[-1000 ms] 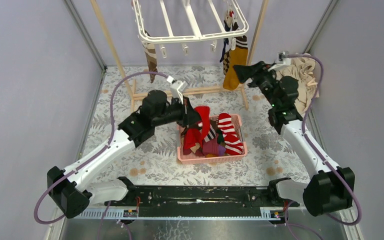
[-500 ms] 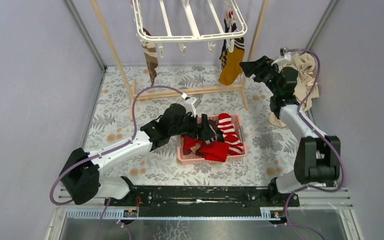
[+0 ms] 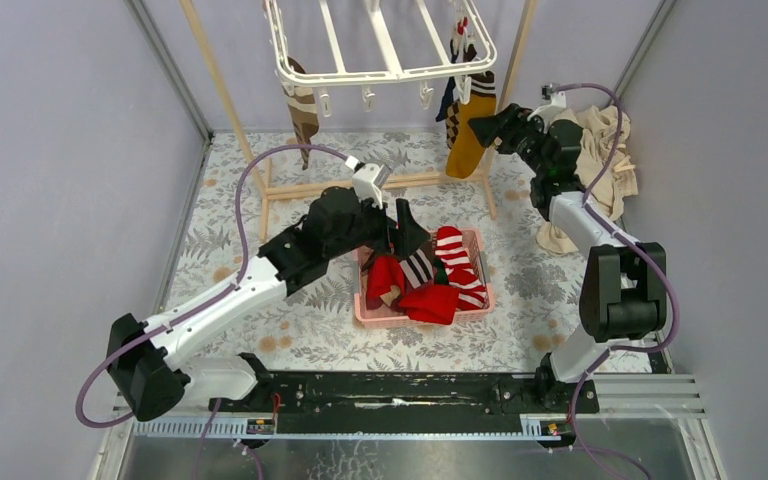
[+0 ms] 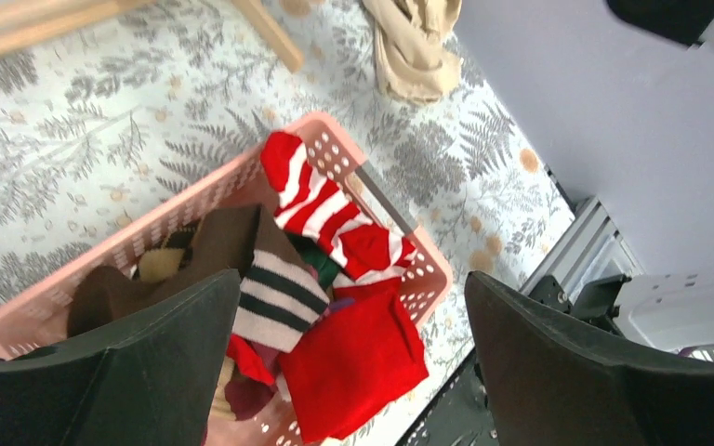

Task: Remove the socks clipped to the hanger
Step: Remove the sock from the hanger.

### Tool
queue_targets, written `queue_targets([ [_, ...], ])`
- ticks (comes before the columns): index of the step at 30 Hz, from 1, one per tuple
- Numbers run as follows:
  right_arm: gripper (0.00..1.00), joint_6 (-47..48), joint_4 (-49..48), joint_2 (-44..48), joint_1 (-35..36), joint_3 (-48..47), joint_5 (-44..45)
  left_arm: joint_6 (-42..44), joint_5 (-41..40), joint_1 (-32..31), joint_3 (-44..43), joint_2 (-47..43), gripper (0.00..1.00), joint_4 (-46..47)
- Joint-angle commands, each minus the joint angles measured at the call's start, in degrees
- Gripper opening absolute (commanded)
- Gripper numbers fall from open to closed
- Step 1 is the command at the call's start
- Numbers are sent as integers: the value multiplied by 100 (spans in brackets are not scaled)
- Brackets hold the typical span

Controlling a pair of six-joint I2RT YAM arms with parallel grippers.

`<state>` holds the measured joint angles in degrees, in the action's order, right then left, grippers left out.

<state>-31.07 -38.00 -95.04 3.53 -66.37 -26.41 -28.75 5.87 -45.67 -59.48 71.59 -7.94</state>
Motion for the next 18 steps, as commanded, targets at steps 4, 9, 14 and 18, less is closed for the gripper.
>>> queue_targets([
  [4,78,1043,371,-197,444,-372,425,326,-419,76,-473,83,98,-268],
  [9,47,958,266,-249,447,-329,387,331,-276,421,-355,173,98,114],
  [14,12,611,75,109,447,-156,-134,382,3,930,-39,401,98,1140],
  [18,0,156,184,362,415,-236,-781,568,7,1014,46,643,98,1848],
])
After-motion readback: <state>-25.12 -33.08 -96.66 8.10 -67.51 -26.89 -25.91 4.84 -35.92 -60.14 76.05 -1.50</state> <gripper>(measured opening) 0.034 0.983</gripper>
